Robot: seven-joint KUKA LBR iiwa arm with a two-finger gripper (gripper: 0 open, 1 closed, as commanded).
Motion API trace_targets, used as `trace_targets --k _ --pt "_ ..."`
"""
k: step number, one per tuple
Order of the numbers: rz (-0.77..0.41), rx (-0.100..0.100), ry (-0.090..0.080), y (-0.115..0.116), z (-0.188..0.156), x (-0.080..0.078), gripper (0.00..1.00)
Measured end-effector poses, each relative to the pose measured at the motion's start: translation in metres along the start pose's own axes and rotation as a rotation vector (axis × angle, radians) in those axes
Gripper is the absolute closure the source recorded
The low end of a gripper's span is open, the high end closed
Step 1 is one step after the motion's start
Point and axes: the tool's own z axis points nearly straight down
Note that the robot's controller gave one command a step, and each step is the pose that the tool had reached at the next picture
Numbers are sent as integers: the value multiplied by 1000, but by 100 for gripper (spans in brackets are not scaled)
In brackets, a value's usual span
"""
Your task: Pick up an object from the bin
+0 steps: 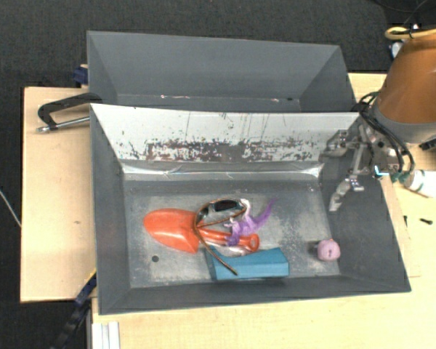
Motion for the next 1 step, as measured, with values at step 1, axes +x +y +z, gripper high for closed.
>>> trace_targets --k 1 --pt "-2 2 -9 1 -5 -2 0"
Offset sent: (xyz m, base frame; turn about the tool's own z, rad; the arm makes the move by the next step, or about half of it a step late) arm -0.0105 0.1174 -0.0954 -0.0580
